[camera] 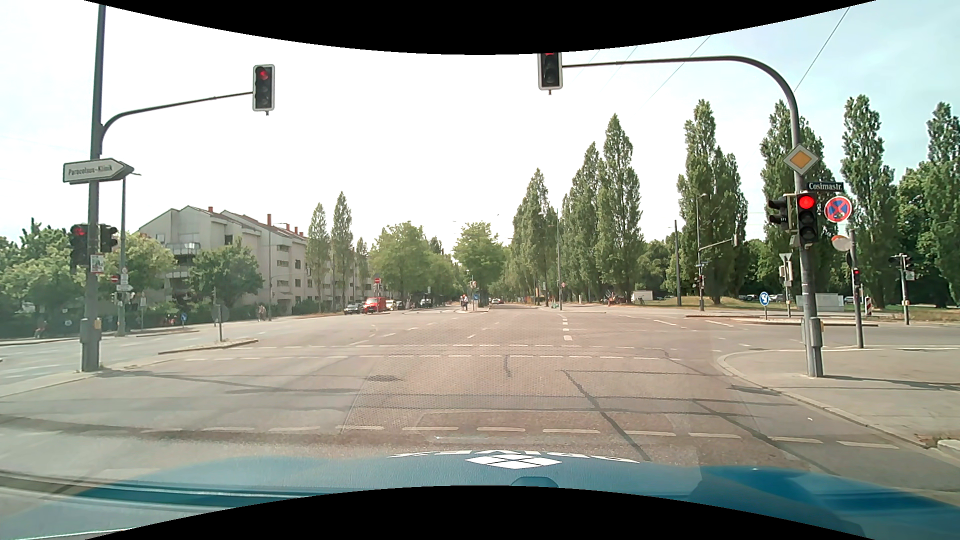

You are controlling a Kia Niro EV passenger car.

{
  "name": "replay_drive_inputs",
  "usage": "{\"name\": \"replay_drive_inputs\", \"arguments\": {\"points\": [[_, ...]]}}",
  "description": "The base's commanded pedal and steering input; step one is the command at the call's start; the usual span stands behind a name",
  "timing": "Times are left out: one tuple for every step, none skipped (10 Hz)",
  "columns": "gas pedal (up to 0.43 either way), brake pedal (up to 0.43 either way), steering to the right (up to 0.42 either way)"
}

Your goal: Follow the waypoints while adhering to traffic rules and regulations

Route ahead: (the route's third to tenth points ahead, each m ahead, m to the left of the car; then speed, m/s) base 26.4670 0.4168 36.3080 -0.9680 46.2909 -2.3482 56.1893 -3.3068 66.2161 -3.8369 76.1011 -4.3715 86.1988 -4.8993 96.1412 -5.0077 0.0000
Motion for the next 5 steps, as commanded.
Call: {"name": "replay_drive_inputs", "arguments": {"points": [[0.000,0.274,0.003],[0.000,0.268,0.003],[0.000,0.268,0.003],[0.000,0.268,0.003],[0.000,0.274,0.003]]}}
